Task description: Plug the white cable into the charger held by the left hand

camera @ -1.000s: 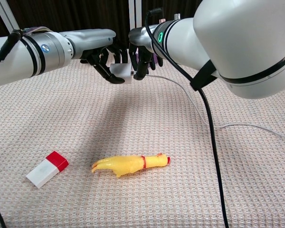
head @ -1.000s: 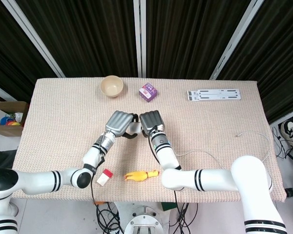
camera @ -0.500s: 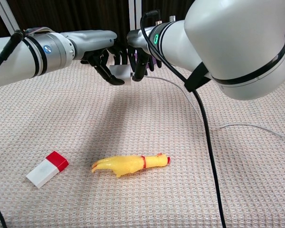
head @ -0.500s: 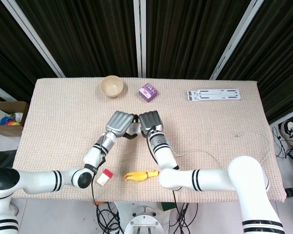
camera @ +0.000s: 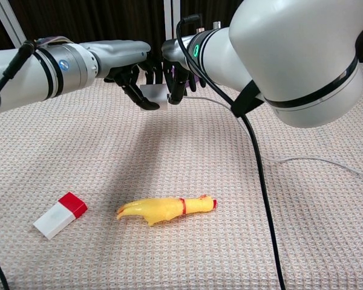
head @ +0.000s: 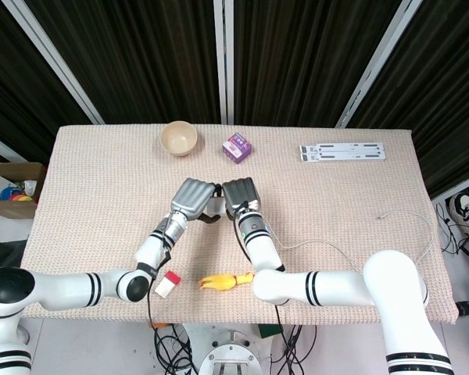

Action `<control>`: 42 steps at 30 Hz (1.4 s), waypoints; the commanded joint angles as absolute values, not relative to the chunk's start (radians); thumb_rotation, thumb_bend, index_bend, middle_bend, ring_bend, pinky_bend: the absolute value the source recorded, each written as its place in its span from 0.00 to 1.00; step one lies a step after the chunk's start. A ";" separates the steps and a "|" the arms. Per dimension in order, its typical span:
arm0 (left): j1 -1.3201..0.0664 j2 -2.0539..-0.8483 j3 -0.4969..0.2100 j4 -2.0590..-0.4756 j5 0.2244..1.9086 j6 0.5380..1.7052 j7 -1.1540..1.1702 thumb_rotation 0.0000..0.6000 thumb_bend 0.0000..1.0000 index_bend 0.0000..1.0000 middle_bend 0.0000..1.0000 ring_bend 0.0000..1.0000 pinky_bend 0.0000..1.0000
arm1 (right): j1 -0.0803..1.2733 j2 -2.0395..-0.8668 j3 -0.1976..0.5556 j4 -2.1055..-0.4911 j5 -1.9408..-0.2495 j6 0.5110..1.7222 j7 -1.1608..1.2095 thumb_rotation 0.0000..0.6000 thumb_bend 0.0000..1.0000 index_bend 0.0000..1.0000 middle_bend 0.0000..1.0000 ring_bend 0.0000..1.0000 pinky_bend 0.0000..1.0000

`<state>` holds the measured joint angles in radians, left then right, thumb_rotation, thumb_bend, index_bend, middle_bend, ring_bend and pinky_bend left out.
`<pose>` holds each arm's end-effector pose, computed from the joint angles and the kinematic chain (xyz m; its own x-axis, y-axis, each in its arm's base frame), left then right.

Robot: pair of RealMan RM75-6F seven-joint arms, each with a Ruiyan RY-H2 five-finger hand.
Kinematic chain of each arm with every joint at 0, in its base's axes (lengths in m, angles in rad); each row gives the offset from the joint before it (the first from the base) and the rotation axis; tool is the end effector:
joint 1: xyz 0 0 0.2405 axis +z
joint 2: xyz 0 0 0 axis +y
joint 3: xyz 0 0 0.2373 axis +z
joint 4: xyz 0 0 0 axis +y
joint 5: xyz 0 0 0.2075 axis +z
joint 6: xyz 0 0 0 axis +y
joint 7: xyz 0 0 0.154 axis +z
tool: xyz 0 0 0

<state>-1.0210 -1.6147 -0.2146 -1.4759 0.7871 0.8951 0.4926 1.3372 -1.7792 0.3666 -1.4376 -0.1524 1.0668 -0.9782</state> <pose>-0.0524 0.3647 -0.0442 0.4650 0.3143 0.8276 0.8472 -0.4293 -0.3130 0.0291 -0.3657 -0.0755 0.5521 -0.3718 0.7463 -0.8321 -0.3023 0.4650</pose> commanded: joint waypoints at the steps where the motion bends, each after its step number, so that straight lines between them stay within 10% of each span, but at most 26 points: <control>1: -1.022 -1.615 -0.214 -1.475 0.788 0.895 0.493 0.84 0.26 0.55 0.55 0.63 0.88 | 1.337 -1.780 0.366 -1.437 -0.153 1.066 -0.978 1.00 0.80 0.62 0.57 0.50 0.50; 25: -1.005 -1.609 -0.199 -1.444 0.807 0.890 0.455 0.84 0.26 0.55 0.55 0.63 0.88 | 1.312 -1.752 0.350 -1.463 -0.136 1.075 -0.984 1.00 0.24 0.23 0.40 0.39 0.45; 42: -0.952 -1.670 -0.158 -1.254 0.880 0.822 0.331 0.86 0.26 0.51 0.51 0.56 0.84 | 1.219 -1.569 0.307 -1.685 -0.134 1.120 -0.967 1.00 0.18 0.00 0.10 0.12 0.26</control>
<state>-0.9601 -1.6563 -0.1644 -1.2781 0.8681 0.8383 0.3482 1.2425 -1.6010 0.3192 -1.6488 -0.1220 1.1136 -0.9836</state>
